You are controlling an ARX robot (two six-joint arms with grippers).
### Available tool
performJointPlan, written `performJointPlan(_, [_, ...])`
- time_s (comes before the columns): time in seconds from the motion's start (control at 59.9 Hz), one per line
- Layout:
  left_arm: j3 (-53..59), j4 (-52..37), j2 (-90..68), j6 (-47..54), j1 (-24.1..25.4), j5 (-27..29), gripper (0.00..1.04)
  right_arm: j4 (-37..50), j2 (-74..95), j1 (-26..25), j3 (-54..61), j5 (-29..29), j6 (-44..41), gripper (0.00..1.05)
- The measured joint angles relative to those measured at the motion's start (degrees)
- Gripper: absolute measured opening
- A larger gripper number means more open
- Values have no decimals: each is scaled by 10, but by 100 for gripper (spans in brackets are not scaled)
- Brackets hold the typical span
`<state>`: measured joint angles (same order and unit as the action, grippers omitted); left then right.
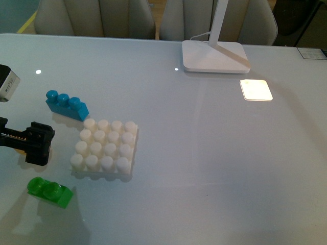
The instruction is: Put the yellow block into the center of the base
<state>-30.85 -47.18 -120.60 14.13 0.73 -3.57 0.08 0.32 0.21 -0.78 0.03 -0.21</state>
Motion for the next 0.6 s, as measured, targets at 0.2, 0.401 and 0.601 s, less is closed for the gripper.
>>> performJointPlan(0.2, [-28,17,-24,0,15,6,97,0,0,0,0,0,0,96])
performJointPlan(0.401, [-47,27,-42,2,23,3,97,0,0,0,0,0,0,96])
performJointPlan(0.601, [-64,35,-63,14,35,1,97,0,0,0,0,0,0,96])
